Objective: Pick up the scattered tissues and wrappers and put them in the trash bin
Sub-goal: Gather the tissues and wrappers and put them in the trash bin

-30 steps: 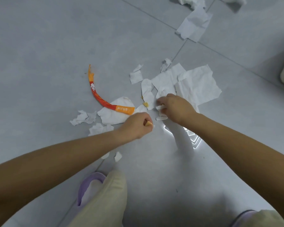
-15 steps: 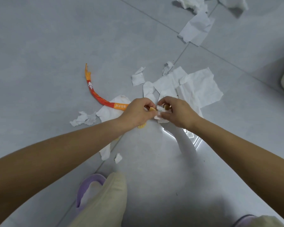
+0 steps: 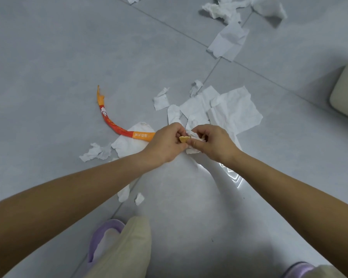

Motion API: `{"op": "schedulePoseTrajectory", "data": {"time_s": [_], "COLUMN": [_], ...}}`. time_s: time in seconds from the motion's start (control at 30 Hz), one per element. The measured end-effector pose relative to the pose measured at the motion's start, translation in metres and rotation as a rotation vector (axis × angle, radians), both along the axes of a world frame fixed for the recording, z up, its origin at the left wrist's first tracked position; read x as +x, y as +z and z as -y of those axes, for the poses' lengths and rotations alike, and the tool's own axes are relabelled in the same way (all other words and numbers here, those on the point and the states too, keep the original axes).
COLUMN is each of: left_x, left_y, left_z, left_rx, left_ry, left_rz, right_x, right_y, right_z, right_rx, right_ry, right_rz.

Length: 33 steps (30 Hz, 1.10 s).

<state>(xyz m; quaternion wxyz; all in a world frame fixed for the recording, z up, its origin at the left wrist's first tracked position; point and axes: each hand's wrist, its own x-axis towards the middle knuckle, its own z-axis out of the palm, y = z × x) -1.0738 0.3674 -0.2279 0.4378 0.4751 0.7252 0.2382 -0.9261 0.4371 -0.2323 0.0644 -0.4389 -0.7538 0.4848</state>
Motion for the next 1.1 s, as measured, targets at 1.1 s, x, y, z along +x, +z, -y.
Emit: {"op": "schedulePoseTrajectory", "data": {"time_s": [1.1], "left_x": [0.210], "left_y": [0.211], "left_z": [-0.237], "left_rx": [0.538], "left_ry": [-0.517], "left_rz": [-0.108], "right_x": [0.273], "right_y": [0.174], "right_z": [-0.112], "right_rx": [0.449], "right_ry": [-0.451], "right_rz": [-0.151]}}
